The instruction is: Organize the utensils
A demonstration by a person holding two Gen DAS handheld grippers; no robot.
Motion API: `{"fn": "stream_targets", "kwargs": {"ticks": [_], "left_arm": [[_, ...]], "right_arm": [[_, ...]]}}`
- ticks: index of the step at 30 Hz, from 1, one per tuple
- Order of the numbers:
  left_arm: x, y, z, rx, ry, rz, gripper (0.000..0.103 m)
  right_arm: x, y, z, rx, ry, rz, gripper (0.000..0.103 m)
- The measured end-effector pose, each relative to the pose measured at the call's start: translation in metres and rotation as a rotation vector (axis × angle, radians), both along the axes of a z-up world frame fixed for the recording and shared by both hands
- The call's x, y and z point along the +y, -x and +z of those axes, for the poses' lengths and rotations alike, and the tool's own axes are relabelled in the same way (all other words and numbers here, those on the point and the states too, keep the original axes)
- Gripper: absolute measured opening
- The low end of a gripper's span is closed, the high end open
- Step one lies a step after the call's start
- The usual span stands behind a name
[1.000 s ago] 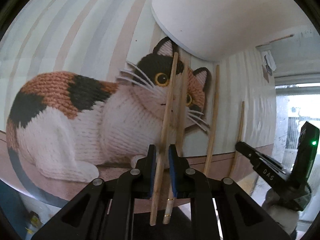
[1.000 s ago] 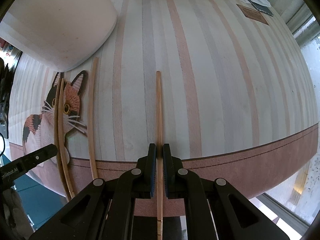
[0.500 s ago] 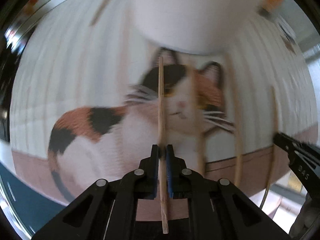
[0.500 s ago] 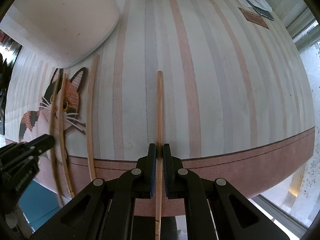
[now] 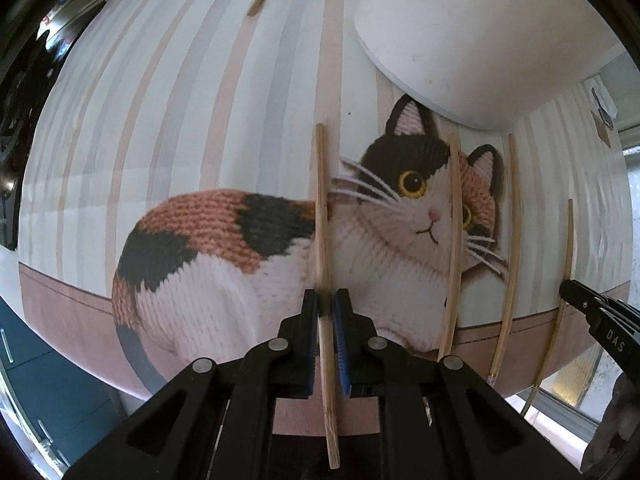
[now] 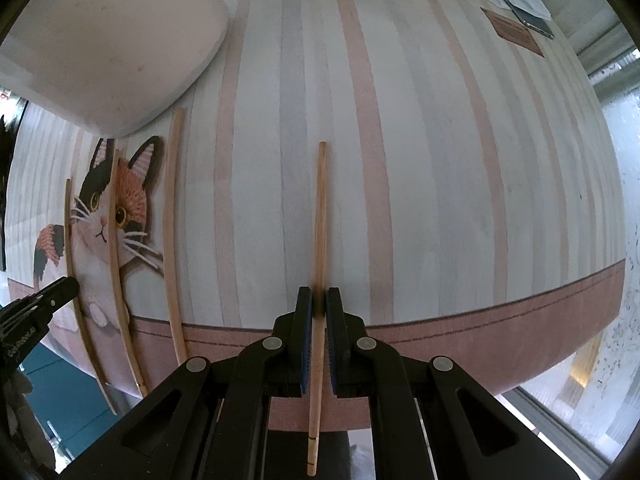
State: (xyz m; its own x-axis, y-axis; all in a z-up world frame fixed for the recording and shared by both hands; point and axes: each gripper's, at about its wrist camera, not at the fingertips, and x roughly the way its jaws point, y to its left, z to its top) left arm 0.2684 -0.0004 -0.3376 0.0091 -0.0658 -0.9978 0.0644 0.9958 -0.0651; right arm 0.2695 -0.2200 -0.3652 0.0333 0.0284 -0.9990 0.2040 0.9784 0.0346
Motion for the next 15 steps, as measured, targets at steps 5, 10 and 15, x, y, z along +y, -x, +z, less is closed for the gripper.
{"fn": "stream_targets", "kwargs": {"ticks": [5,10,15], "left_arm": [[-0.004,-0.002,-0.002,-0.01,-0.004,-0.005,0.008],[-0.008,-0.012,-0.004,-0.032,-0.02,-0.018,0.005],[-0.007,-0.016,-0.002,-0.063,-0.01,0.005,0.004]], "right_arm": [[0.002,-0.007,0.0,0.001,0.012,0.016,0.008],[0.012,-0.007,-0.001,-0.007,0.045,0.033,0.008],[0.02,0.001,-0.004,-0.021,0.058,0.033,0.008]]}}
